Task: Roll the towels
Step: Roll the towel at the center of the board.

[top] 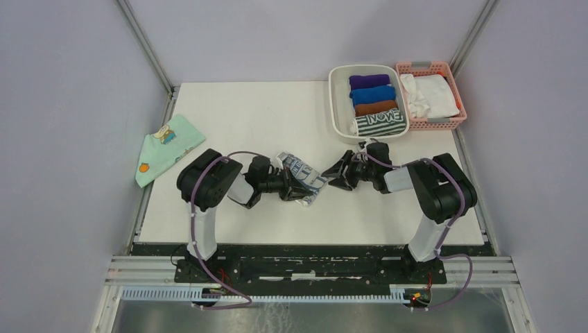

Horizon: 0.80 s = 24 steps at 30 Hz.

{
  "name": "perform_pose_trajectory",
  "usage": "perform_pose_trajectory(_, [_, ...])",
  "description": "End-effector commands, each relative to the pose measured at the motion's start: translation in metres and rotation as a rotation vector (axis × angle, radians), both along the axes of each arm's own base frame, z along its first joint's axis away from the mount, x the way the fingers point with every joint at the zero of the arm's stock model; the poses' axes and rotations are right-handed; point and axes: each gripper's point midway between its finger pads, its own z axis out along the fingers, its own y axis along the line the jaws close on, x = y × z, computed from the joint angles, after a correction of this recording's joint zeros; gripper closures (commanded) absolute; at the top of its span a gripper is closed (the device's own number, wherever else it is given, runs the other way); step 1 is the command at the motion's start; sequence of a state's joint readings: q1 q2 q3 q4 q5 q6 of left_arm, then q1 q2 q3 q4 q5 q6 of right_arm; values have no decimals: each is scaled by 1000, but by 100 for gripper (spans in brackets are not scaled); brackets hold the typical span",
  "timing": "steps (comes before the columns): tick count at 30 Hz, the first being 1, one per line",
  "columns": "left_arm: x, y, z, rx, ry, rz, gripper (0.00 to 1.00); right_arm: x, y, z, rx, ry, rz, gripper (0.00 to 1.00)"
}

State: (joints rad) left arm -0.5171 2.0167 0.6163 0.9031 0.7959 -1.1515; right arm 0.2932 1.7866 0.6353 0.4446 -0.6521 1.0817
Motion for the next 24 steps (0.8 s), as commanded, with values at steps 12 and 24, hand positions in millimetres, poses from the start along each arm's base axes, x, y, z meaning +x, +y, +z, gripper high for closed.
perform_pose_trajectory(12, [-1, 6, -6, -7, 109, 85, 92, -3, 19, -32, -100, 13, 62, 54])
perform_pose_trajectory(24, [2, 23, 14, 275, -103, 77, 56, -14, -4, -21, -470, 121, 69, 76])
